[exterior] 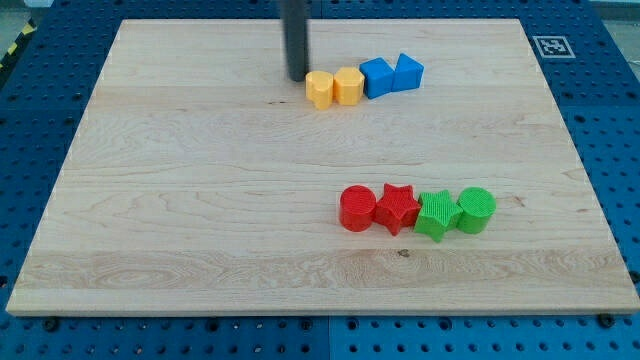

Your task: Push the heart into the hexagon

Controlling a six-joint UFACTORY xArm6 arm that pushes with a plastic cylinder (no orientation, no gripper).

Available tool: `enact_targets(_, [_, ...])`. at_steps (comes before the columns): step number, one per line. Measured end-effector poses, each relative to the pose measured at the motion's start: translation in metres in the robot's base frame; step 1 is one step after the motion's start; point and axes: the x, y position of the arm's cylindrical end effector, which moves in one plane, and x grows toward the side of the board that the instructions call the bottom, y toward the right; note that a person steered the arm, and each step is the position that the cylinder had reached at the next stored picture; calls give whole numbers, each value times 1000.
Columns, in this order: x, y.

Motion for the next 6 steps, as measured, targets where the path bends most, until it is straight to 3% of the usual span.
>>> enact_targets(2, [41,16])
enact_targets(3, [35,-62])
enact_targets(4, [45,-93])
enact_targets(5, [84,-42])
enact_targets(6, [76,-2])
